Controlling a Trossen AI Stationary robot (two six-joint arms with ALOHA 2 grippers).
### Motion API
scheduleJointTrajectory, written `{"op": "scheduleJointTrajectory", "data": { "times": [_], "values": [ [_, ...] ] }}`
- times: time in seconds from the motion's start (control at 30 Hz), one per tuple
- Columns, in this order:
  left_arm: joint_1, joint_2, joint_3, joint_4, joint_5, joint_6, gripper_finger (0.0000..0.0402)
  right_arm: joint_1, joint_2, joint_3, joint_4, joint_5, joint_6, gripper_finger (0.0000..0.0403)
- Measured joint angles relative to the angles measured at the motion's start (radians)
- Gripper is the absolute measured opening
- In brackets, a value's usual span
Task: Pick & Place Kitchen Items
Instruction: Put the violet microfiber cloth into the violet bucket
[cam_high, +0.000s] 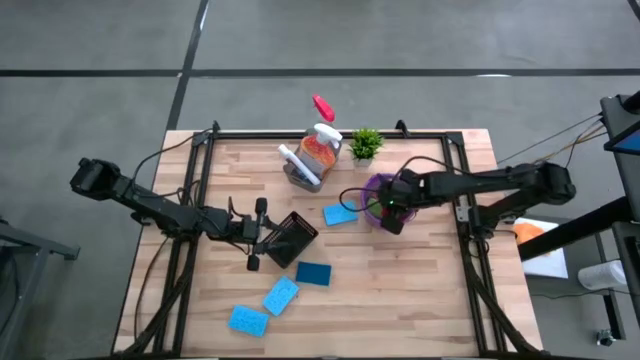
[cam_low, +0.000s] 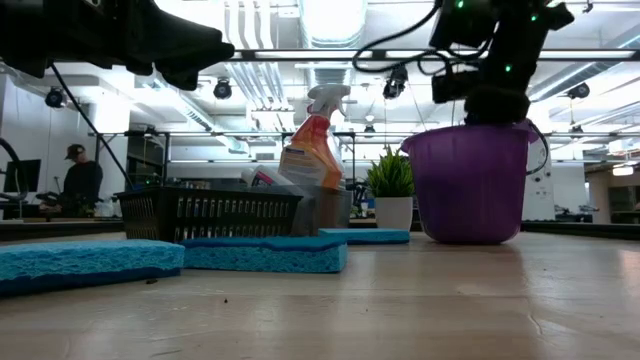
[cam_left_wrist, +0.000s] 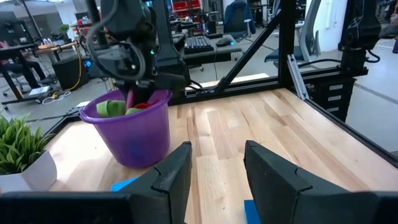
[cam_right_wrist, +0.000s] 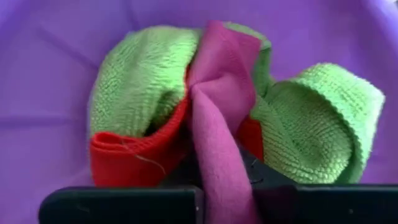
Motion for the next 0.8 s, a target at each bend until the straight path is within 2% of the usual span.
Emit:
{"op": "scheduleJointTrajectory", "data": {
  "times": [0.23, 0.33, 0.43, 0.67, 0.8],
  "values": [
    [0.000, 0.000, 0.000, 0.000, 0.000, 0.000, 0.0150, 0.000, 0.031, 0.015, 0.000, 0.004, -0.009, 0.0020],
    [0.000, 0.000, 0.000, -0.003, 0.000, -0.001, 0.0150, 0.000, 0.018, 0.027, 0.003, 0.011, -0.008, 0.0037],
    [0.000, 0.000, 0.000, -0.009, 0.000, -0.004, 0.0150, 0.001, -0.008, 0.042, 0.007, 0.035, -0.008, 0.0077],
    [0.000, 0.000, 0.000, -0.018, 0.000, -0.005, 0.0150, 0.001, -0.064, 0.059, 0.000, 0.050, -0.017, 0.0205],
    [0.000, 0.000, 0.000, -0.017, 0.000, -0.005, 0.0150, 0.006, -0.097, 0.060, -0.001, 0.053, -0.014, 0.0255]
  ]
}}
